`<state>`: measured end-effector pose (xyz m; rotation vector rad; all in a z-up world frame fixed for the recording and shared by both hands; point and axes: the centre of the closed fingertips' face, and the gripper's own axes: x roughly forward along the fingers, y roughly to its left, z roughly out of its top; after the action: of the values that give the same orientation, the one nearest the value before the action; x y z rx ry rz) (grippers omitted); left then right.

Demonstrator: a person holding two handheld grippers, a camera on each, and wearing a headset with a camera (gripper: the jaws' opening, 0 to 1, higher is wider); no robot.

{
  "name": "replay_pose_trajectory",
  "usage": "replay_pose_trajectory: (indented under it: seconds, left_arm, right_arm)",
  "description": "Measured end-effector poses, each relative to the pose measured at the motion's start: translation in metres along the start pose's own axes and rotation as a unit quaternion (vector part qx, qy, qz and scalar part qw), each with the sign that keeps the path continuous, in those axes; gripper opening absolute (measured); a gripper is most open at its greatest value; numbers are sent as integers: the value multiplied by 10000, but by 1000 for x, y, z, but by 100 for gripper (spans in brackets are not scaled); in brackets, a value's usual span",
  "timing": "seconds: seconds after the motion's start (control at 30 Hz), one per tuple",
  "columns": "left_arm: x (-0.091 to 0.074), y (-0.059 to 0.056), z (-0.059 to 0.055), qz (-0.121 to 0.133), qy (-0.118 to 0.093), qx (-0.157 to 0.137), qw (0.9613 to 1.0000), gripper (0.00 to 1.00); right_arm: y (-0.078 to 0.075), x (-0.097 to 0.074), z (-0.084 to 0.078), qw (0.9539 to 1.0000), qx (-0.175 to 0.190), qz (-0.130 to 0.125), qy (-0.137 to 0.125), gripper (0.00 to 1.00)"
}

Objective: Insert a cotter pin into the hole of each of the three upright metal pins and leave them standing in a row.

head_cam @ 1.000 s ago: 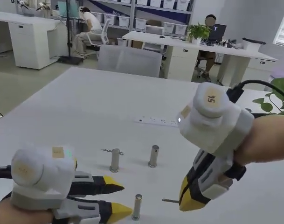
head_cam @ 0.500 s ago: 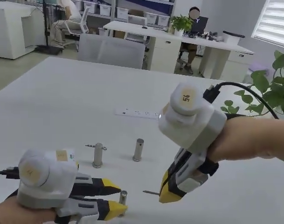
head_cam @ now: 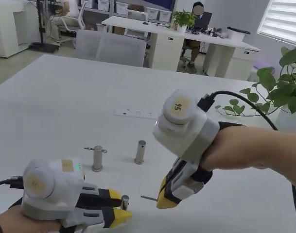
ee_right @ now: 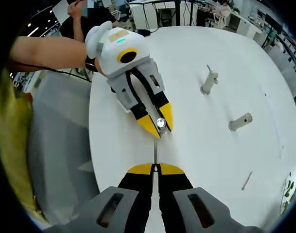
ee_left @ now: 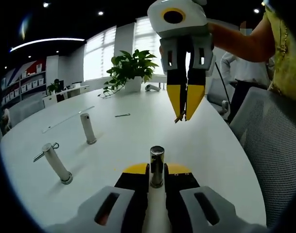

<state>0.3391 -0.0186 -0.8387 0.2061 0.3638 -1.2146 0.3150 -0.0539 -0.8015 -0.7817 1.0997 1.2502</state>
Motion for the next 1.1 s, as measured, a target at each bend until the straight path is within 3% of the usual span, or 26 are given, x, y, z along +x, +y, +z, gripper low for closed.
replay_pose_trajectory:
  seconds: [0.43,1.1]
  left_arm:
    - [0,1,0,20,-58,-12,10000,7]
    - [-1,-1,0,23,-84,-42,10000,7]
  right_arm:
    - [-5,20,8,9999,116,-50,75,4]
    - [-6,28,9,9996,260,68,28,4]
